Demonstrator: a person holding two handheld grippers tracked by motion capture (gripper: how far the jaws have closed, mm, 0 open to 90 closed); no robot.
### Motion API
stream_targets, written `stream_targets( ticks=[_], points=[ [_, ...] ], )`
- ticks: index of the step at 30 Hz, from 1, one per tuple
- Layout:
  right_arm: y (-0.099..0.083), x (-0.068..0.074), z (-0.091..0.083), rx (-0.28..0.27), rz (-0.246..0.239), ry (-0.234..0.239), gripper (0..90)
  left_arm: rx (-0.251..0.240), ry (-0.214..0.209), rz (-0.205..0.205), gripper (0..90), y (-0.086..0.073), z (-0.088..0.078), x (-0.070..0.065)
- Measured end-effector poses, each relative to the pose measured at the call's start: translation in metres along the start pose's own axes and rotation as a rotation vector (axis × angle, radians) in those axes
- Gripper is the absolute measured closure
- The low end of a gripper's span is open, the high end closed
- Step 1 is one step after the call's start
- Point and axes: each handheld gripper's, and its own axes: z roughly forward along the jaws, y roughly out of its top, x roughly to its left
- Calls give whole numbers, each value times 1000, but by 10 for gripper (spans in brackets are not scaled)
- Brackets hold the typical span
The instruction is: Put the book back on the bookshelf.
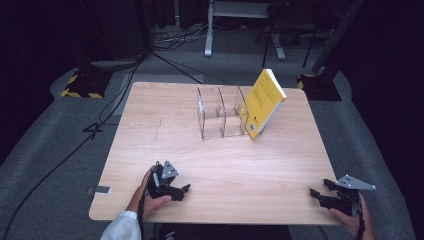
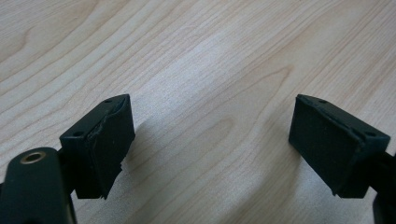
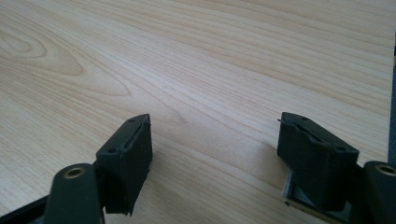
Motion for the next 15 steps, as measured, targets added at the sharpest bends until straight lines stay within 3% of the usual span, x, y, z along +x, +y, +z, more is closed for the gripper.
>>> stream_targets(
  ticks=[15],
  points=[
    [0, 0, 0, -1, 0, -1, 277, 2, -5, -2, 142, 1, 1, 0]
  ],
)
